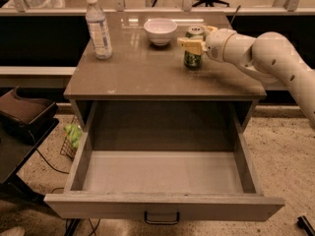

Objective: Pick green can

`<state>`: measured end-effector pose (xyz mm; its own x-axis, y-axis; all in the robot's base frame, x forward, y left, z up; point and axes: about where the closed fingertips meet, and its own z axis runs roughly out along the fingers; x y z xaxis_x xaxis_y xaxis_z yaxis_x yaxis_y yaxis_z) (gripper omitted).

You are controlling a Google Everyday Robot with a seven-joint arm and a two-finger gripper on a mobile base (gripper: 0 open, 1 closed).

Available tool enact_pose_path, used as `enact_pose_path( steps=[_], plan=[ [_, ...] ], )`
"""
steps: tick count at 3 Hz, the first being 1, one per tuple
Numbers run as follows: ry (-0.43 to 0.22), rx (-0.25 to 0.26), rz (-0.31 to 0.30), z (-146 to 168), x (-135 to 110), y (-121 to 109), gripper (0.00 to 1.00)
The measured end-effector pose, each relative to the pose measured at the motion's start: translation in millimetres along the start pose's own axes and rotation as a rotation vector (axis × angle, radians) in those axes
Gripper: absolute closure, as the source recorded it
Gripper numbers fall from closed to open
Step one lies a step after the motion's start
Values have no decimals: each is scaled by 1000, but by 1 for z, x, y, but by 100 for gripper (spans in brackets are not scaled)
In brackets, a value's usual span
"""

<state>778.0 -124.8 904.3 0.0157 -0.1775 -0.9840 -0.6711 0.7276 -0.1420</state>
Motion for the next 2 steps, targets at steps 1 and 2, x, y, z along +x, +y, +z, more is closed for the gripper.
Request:
enact_pose_path(
  steps=[1,2],
  plan=[
    [-1,-4,0,2,0,2,83],
    [-19,-13,-1,3,-15,3,100]
  ],
)
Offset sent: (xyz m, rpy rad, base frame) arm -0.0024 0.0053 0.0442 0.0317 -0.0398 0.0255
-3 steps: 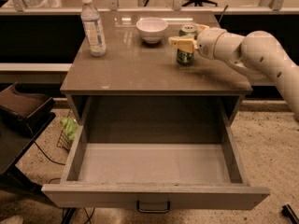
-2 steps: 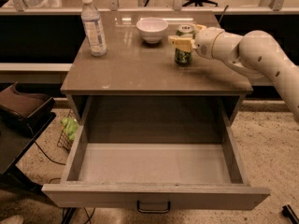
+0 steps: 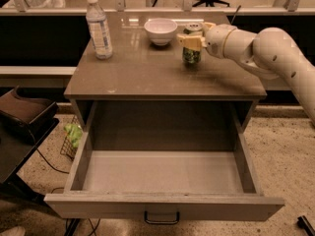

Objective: Pick green can

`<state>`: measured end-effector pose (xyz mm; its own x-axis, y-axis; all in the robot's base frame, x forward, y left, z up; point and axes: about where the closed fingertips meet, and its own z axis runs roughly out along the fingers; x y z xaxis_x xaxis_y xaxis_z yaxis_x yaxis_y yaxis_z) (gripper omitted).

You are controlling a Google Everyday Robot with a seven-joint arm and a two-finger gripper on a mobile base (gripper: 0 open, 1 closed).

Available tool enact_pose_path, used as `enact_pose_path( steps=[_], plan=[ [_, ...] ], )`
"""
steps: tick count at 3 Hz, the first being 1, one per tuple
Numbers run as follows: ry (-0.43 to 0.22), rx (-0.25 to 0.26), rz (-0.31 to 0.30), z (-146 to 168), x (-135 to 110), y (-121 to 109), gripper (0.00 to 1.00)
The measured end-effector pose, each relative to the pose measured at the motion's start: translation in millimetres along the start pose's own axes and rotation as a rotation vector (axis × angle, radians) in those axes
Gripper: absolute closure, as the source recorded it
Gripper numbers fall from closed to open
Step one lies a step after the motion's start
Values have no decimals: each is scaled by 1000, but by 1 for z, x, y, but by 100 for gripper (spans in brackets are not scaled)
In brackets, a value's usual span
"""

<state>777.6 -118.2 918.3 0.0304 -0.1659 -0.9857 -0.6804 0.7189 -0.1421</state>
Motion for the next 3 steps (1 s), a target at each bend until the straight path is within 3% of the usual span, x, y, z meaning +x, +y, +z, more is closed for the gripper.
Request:
enact_pose_path(
  steps=[3],
  plan=[
    [-58,3,-16,-46,-157,-39,100]
  ],
)
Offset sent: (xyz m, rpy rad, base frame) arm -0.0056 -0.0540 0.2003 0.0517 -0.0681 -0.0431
